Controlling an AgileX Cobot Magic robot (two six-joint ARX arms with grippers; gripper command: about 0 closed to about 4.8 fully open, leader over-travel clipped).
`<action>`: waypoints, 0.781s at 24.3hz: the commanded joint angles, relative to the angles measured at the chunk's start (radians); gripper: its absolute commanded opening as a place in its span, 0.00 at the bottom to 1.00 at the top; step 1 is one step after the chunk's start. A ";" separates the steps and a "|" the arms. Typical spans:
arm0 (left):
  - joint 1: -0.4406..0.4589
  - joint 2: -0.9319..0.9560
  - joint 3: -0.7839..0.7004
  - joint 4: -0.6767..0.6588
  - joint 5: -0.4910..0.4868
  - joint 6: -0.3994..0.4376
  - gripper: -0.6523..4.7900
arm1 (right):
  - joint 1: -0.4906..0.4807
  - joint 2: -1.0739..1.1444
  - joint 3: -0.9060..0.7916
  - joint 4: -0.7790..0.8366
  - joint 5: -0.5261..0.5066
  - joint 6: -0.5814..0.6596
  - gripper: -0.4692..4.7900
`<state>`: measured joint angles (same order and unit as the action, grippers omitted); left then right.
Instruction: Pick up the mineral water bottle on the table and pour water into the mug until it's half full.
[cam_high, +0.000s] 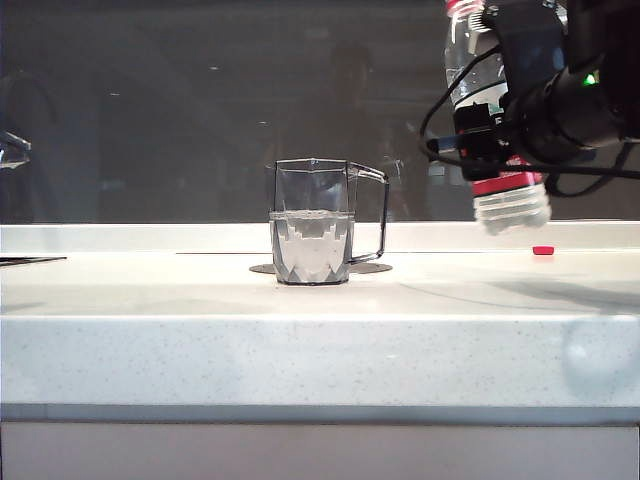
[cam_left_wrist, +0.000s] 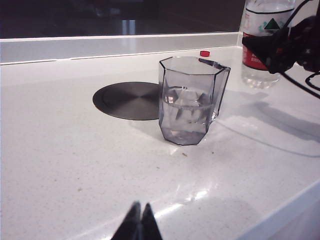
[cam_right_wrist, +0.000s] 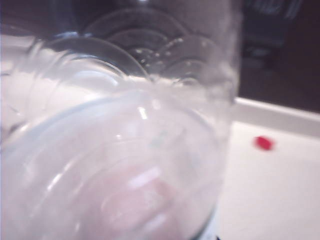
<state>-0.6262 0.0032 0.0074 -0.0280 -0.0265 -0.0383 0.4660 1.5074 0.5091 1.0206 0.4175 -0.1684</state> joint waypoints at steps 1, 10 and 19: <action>0.001 0.000 0.003 0.007 0.004 0.002 0.11 | -0.015 0.027 -0.002 0.037 -0.079 0.150 0.53; 0.002 0.000 0.003 0.006 0.005 0.002 0.11 | -0.023 0.147 -0.007 0.157 -0.106 0.196 0.53; 0.002 0.000 0.003 0.006 0.005 0.002 0.11 | -0.023 0.174 -0.023 0.165 -0.106 0.203 0.65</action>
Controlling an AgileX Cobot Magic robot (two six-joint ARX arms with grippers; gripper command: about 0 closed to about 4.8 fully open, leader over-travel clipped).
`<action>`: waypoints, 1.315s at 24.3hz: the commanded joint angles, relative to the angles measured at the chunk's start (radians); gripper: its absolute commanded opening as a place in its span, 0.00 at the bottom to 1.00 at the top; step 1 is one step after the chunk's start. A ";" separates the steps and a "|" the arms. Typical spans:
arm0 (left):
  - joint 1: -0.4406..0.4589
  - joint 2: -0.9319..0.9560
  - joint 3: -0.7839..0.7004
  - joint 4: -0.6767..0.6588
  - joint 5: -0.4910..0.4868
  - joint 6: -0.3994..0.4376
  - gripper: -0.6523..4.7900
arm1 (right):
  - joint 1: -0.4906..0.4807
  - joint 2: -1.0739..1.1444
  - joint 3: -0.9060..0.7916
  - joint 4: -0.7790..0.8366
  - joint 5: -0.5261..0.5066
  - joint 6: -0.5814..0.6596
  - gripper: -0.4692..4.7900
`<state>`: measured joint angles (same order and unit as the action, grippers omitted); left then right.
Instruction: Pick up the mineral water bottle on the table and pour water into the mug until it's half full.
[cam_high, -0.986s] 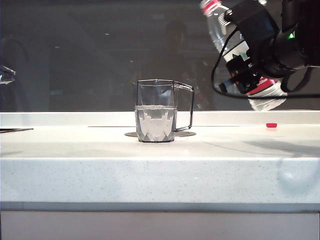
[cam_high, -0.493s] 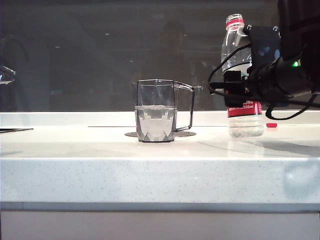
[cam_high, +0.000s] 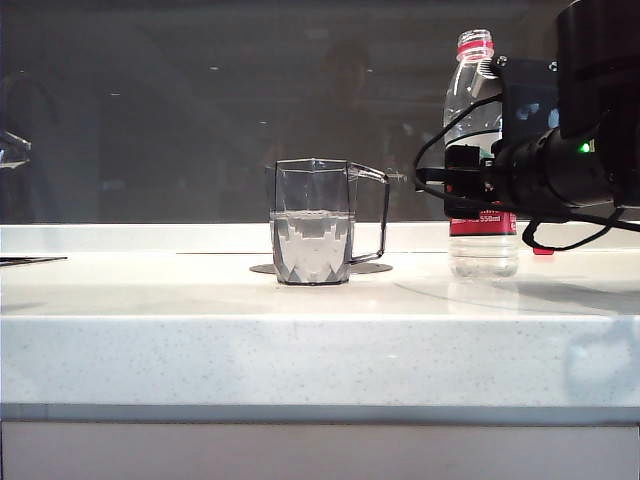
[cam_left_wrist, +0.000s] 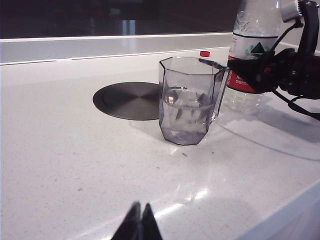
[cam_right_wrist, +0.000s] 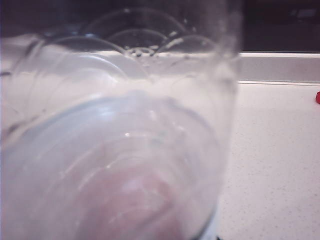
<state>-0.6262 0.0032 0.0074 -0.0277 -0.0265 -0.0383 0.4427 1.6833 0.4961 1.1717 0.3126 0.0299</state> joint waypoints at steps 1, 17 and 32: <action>0.002 0.000 0.003 0.006 0.004 0.002 0.11 | 0.001 -0.002 -0.014 0.014 -0.001 0.005 0.70; 0.030 0.000 0.003 0.006 0.005 0.002 0.11 | 0.002 -0.033 -0.206 0.238 0.000 0.089 1.00; 0.368 0.000 0.003 0.006 0.004 0.002 0.11 | 0.032 -0.277 -0.386 0.238 -0.157 0.240 1.00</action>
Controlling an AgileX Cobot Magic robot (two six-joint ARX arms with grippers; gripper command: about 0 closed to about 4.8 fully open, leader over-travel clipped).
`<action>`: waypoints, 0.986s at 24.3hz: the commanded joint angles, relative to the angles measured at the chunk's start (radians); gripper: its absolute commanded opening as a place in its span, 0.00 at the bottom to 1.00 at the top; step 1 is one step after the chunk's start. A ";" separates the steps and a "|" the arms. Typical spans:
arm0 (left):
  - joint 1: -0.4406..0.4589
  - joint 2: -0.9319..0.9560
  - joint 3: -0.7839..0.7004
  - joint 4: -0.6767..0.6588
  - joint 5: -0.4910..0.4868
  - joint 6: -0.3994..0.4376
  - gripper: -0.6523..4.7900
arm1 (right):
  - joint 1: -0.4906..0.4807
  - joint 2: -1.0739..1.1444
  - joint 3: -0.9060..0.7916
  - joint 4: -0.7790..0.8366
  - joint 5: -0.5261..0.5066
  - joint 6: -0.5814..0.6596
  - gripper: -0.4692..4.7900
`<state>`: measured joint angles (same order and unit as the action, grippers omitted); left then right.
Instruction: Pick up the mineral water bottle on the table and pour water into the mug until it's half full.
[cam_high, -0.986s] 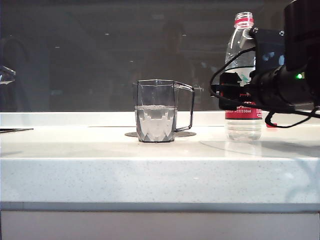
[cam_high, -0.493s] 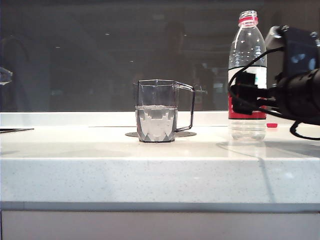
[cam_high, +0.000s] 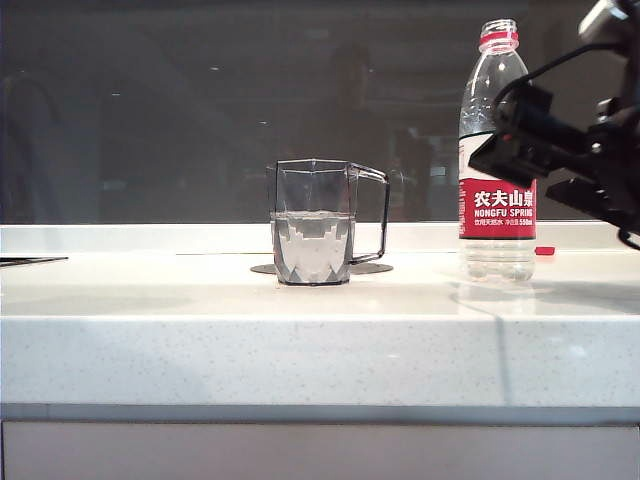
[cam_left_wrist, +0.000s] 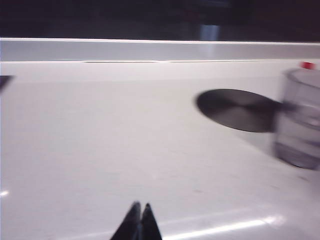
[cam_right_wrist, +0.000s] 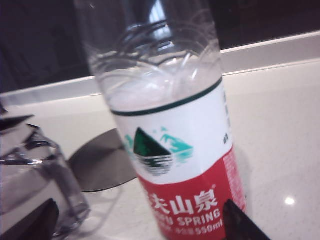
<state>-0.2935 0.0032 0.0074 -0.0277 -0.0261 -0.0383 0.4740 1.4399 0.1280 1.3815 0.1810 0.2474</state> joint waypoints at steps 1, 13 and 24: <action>0.053 0.000 0.003 0.006 0.004 0.002 0.11 | 0.000 -0.049 -0.028 0.028 -0.027 0.023 1.00; 0.235 0.000 0.003 0.006 0.003 0.002 0.11 | 0.000 -0.302 -0.128 0.014 -0.319 0.145 0.08; 0.231 0.000 0.003 0.006 0.004 0.002 0.11 | 0.000 -0.312 -0.128 0.006 -0.314 0.168 0.08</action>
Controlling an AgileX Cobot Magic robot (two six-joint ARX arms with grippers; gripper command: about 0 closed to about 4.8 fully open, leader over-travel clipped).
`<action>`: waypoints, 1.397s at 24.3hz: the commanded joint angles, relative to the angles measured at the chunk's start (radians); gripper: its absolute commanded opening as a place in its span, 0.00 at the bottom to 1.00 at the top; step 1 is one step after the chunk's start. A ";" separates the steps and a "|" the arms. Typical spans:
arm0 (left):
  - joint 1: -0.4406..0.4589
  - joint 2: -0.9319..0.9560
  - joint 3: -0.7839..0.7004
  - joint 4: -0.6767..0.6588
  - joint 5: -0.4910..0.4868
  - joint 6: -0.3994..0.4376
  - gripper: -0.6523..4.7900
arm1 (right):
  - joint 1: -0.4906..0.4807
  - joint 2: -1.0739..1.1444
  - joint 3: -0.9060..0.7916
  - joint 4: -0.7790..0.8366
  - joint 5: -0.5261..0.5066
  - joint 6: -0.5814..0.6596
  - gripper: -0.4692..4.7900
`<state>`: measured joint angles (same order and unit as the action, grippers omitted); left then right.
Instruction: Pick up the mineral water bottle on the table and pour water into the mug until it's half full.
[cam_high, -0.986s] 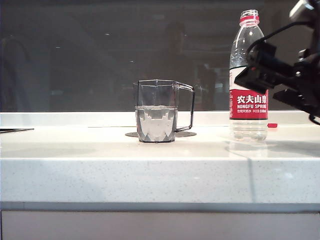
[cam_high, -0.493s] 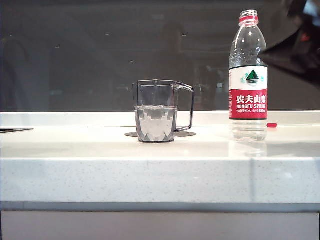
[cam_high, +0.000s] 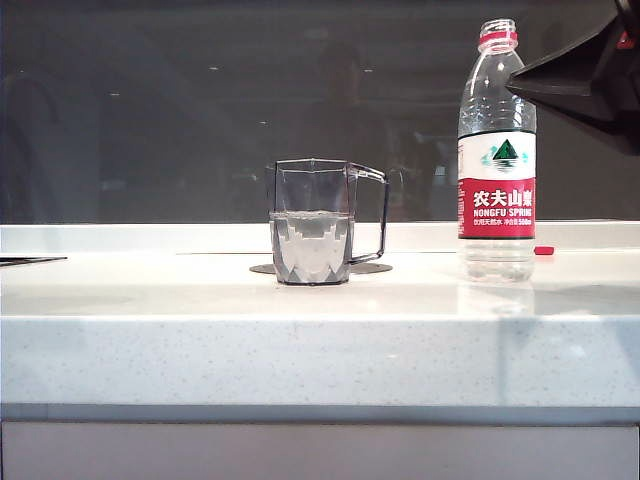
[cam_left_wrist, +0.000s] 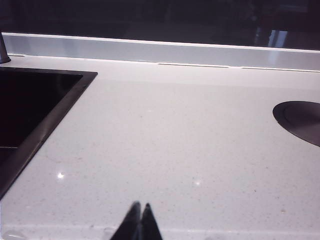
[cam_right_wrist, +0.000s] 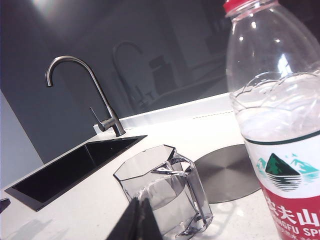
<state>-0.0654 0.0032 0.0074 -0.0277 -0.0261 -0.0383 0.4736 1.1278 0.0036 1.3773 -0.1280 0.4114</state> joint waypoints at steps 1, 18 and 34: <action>0.003 0.000 0.003 0.006 0.004 0.002 0.11 | 0.000 0.002 -0.003 0.005 -0.005 0.004 0.08; 0.003 0.000 0.003 0.004 0.004 0.002 0.11 | -0.014 -0.113 -0.003 -0.179 0.158 -0.109 0.08; 0.002 0.000 0.003 0.006 0.004 0.002 0.11 | -0.454 -0.932 -0.003 -1.200 0.151 -0.312 0.08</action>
<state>-0.0643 0.0032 0.0074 -0.0303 -0.0261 -0.0383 0.0414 0.2287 0.0044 0.2077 0.0250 0.1169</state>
